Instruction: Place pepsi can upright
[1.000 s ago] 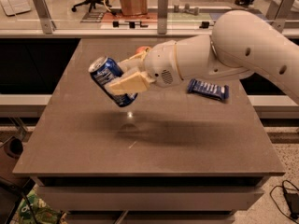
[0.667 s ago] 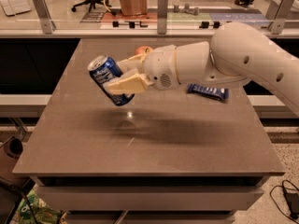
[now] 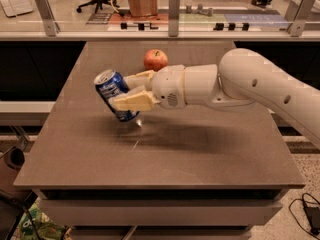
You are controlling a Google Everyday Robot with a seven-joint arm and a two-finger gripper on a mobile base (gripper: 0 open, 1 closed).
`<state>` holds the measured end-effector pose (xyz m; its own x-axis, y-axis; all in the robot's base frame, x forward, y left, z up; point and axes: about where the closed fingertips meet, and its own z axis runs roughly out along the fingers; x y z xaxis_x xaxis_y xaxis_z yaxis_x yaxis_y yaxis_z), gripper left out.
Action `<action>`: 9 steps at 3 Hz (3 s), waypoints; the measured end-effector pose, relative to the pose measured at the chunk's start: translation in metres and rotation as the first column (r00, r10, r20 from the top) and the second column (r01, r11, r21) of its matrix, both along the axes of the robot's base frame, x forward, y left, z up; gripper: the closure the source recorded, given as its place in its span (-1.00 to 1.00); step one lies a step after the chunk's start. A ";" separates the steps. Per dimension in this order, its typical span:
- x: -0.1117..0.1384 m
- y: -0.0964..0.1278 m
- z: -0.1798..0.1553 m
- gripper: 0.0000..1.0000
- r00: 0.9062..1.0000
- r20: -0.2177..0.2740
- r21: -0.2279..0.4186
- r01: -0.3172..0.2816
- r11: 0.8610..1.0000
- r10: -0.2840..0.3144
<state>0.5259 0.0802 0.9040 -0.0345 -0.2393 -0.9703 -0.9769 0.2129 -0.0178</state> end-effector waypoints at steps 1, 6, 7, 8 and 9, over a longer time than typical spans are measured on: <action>0.000 0.002 -0.015 1.00 0.999 -0.039 0.026 0.007 1.000 -0.006; 0.004 0.000 -0.041 1.00 0.994 -0.094 0.125 0.060 0.990 -0.048; 0.003 0.002 -0.040 0.65 0.995 -0.093 0.125 0.056 0.991 -0.045; 0.002 0.004 -0.040 0.17 0.995 -0.093 0.125 0.052 0.991 -0.041; 0.001 0.006 -0.039 -0.28 0.995 -0.092 0.125 0.048 0.991 -0.037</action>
Offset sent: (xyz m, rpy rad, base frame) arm 0.0083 -0.0026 -0.0421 0.1351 0.0866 -0.0360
